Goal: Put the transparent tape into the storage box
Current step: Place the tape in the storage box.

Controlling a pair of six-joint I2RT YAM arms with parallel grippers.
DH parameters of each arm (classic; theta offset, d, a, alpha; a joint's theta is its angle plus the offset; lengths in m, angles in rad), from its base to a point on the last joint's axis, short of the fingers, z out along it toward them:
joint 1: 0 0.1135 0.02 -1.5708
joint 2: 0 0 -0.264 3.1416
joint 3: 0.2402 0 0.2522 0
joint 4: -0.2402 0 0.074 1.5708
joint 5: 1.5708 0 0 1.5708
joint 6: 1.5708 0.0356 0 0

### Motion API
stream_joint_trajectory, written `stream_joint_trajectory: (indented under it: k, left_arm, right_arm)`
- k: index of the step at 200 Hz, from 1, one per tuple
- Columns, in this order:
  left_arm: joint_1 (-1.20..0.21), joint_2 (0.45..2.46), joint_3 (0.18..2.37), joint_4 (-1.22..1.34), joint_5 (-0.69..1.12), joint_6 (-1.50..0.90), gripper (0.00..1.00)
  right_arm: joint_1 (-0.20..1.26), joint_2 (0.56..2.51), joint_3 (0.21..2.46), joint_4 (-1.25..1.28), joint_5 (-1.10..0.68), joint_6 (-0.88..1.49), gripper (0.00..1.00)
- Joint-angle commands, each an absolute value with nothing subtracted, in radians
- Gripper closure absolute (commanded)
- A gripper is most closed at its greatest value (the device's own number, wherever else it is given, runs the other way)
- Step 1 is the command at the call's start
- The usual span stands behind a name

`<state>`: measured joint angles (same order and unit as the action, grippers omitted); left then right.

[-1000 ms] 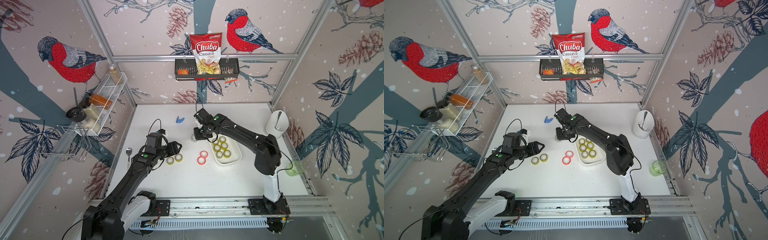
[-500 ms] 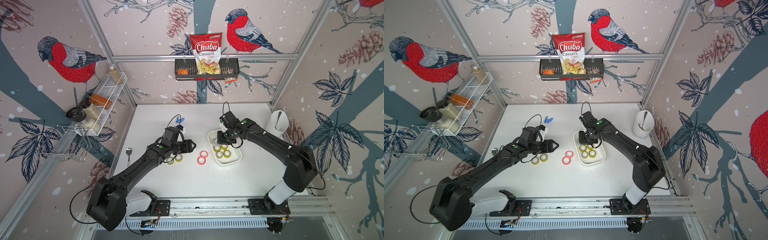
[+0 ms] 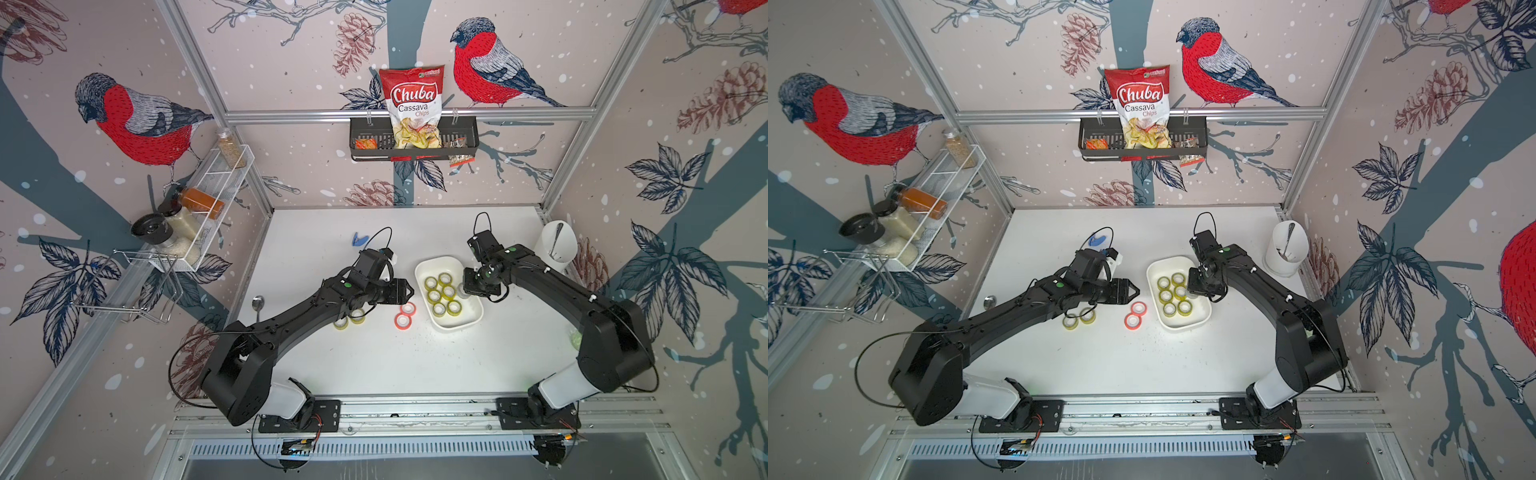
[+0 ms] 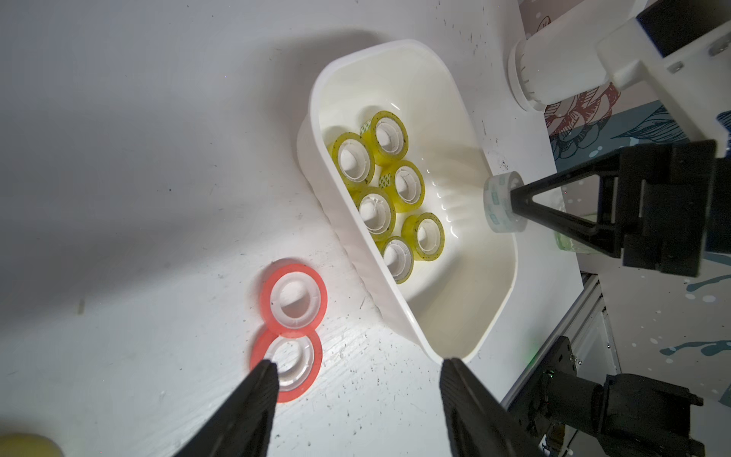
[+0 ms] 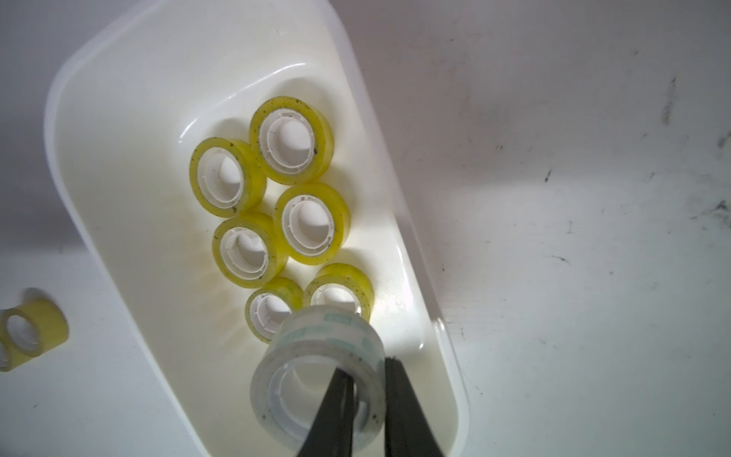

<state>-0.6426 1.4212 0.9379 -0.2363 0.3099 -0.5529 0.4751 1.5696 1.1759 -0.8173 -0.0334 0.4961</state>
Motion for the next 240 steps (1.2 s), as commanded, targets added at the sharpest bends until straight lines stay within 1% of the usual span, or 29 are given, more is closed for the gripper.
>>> stream_joint_trajectory:
  k: [1, 23, 49, 81, 116, 176, 240]
  left_arm:
    - [-0.646, 1.421, 0.943, -0.202, 0.301, -0.554, 0.30]
    - [-0.646, 1.416, 0.941, -0.205, 0.297, -0.552, 0.30]
    - [-0.645, 1.409, 0.931, -0.204, 0.294, -0.556, 0.30]
    - [-0.646, 1.402, 0.922, -0.201, 0.294, -0.561, 0.30]
    - [-0.646, 1.393, 0.910, -0.201, 0.289, -0.560, 0.31]
    - [-0.645, 1.390, 0.880, -0.178, 0.288, -0.573, 0.31]
    - [-0.646, 1.401, 0.874, -0.174, 0.290, -0.578, 0.31]
  right_arm:
    - [0.475, 1.588, 1.187, -0.824, 0.064, 0.451, 0.83]
    - [0.478, 1.611, 1.197, -0.832, 0.096, 0.431, 0.83]
    - [0.500, 1.630, 1.215, -0.838, 0.091, 0.406, 0.83]
    - [0.577, 1.644, 1.226, -0.850, 0.053, 0.339, 0.83]
    - [0.652, 1.636, 1.179, -0.853, 0.004, 0.292, 0.82]
    - [0.706, 1.594, 1.059, -0.817, -0.045, 0.280, 0.82]
    - [0.715, 1.620, 1.023, -0.741, -0.037, 0.306, 0.82]
